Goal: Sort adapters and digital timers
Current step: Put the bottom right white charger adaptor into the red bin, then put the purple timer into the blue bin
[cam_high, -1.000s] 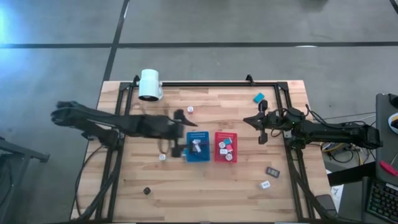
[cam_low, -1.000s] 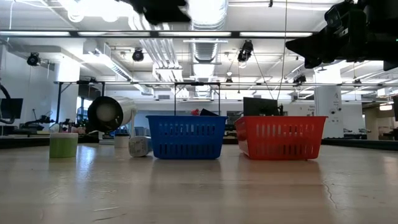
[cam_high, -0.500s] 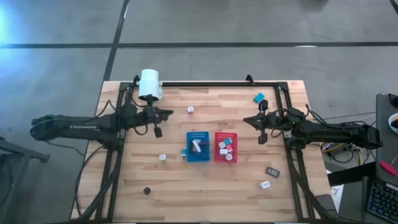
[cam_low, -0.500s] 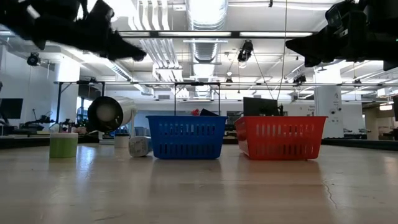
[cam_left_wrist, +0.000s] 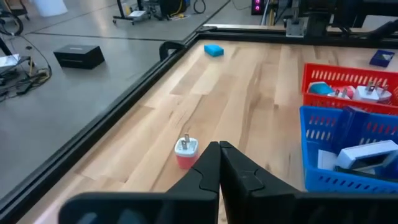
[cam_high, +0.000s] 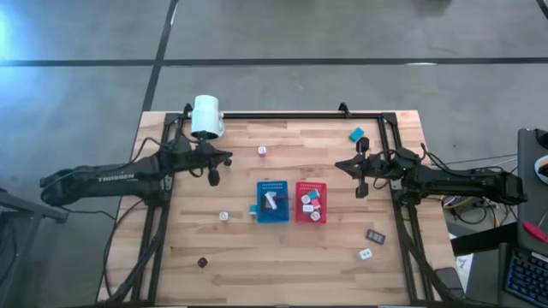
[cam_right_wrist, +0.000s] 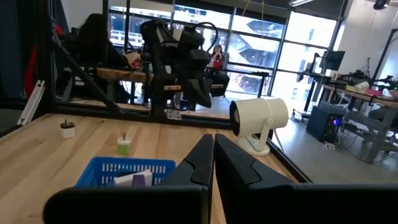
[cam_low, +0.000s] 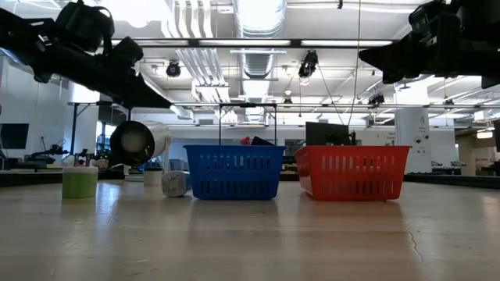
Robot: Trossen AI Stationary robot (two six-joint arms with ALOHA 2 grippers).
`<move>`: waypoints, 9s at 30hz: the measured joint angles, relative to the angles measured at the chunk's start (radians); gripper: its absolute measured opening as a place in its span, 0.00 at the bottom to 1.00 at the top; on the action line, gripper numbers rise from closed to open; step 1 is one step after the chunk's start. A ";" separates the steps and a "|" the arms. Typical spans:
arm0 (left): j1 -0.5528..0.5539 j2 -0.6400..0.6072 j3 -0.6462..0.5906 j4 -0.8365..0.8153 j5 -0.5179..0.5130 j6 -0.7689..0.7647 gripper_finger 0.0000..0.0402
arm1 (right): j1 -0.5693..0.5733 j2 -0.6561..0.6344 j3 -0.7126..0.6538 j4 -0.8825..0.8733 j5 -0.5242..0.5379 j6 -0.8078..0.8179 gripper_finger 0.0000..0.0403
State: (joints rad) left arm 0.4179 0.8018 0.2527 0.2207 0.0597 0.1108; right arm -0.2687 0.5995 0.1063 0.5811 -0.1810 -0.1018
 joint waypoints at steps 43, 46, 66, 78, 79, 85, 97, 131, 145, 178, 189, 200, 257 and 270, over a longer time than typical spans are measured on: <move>-0.001 -0.002 0.000 0.035 0.002 0.048 0.03 | 0.790 0.439 0.894 -1.606 0.202 0.655 0.02; -0.001 -0.002 0.000 0.067 0.002 0.053 0.03 | 0.854 0.532 0.893 -1.593 0.148 0.699 0.02; -0.001 -0.002 0.026 0.075 0.038 0.097 0.02 | 0.918 0.993 1.010 -1.614 -0.064 0.743 0.49; -0.001 -0.002 0.025 0.075 0.038 0.103 0.02 | 1.006 1.047 0.940 -1.583 -0.055 0.744 0.63; -0.001 -0.002 0.025 0.075 0.038 0.103 0.02 | 1.009 1.058 0.939 -1.577 -0.052 0.738 0.63; -0.001 -0.002 0.024 0.075 0.038 0.103 0.02 | 1.009 1.119 0.946 -1.561 -0.022 0.703 0.64; -0.001 -0.002 0.024 0.075 0.037 0.103 0.02 | 1.019 1.214 0.943 -1.580 -0.054 0.638 0.40; -0.001 -0.001 0.022 0.075 0.035 0.126 0.02 | 0.551 0.029 0.282 -0.382 0.424 -0.028 0.26; -0.001 -0.002 0.023 0.115 0.034 0.129 0.02 | 0.505 -0.353 -0.004 -0.169 0.500 -0.150 0.26; -0.001 -0.002 0.023 0.154 0.031 0.126 0.02 | 0.455 -0.243 -0.028 -0.159 0.578 -0.099 0.26; -0.001 -0.002 0.022 0.153 0.031 0.125 0.02 | 0.448 -0.069 0.048 -0.160 0.608 -0.070 0.26; -0.002 -0.002 0.022 0.153 0.032 0.128 0.02 | 0.442 0.241 0.253 -0.338 0.682 0.043 0.26; -0.001 0.007 0.021 0.137 0.032 0.126 0.02 | 0.399 0.925 0.753 -0.945 0.512 0.090 0.48; -0.001 0.007 0.021 0.135 0.034 0.125 0.02 | 0.514 0.600 0.640 -0.771 0.697 0.106 0.43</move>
State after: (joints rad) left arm 0.4168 0.8089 0.2733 0.3559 0.0940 0.2359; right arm 0.2449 1.1999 0.7465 -0.1901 0.5163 0.0041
